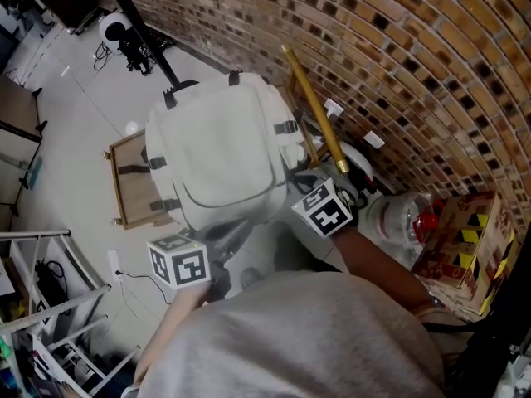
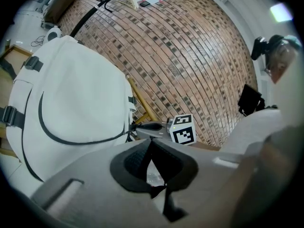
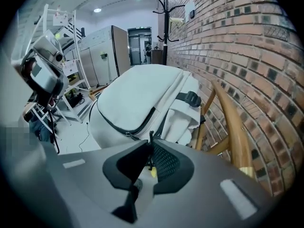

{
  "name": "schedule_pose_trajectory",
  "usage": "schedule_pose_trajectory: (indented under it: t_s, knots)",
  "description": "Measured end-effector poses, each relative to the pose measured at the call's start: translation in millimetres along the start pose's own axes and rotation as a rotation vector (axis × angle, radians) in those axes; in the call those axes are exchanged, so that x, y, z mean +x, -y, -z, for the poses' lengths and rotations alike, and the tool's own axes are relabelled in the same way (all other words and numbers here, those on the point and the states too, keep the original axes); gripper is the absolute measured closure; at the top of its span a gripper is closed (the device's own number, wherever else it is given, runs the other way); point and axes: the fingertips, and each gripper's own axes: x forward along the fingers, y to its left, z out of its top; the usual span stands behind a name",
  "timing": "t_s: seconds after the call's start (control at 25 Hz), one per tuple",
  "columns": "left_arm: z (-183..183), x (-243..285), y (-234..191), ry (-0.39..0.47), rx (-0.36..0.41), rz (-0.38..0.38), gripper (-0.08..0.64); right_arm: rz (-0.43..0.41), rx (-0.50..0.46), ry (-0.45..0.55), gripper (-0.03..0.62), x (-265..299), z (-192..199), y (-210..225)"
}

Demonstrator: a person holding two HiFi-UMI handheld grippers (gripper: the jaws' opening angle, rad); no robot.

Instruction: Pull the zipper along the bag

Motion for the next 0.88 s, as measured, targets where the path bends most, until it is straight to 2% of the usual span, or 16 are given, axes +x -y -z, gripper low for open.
schedule_pose_trajectory:
  t_s: [0.44, 0.88]
  knots:
    - [-16.4, -9.4, -16.1, 0.047, -0.035, -0.015, 0.56, 0.027, 0.055, -0.017, 0.56, 10.2, -16.1, 25.3]
    - [-32.4, -7.2, -27.0, 0.073, -0.056, -0.033, 0.56, 0.02, 0.048, 0.006, 0.56, 17.5, -41.1, 44.2]
